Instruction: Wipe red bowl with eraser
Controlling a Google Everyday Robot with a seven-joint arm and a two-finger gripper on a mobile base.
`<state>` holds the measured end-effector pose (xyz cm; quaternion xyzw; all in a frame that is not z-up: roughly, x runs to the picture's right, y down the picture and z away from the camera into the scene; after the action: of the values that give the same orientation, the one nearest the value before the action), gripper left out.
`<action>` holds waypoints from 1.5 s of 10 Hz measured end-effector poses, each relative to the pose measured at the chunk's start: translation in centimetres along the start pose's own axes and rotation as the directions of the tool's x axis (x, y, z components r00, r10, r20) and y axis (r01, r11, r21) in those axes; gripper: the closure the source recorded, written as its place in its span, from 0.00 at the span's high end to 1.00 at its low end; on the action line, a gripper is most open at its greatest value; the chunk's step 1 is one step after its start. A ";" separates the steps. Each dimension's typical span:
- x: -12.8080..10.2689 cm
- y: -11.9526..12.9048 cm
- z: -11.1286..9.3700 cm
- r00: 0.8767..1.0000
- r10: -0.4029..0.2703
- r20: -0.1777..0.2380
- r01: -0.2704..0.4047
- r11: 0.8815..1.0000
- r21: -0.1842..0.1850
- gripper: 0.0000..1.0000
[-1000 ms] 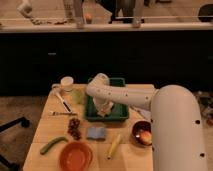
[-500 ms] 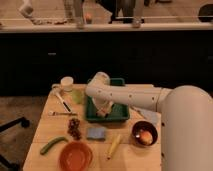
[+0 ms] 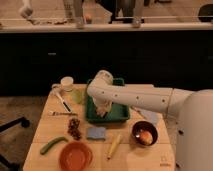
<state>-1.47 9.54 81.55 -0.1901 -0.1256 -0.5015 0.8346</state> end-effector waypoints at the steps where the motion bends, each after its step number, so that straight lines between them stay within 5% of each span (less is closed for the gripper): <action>1: -0.1 -0.1 -0.7 1.000 -0.001 -0.002 0.001 1.000 0.015 0.00; 7: -4.0 2.3 -7.2 0.997 -0.071 0.002 0.071 0.994 0.088 0.00; 12: -6.3 5.2 -8.7 0.993 -0.107 0.054 0.100 0.988 0.120 0.00; 15: -7.3 9.0 -8.6 0.991 -0.092 0.098 0.078 0.988 0.130 0.00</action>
<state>3.28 15.31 69.23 -0.1573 -0.2084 -0.5171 0.8151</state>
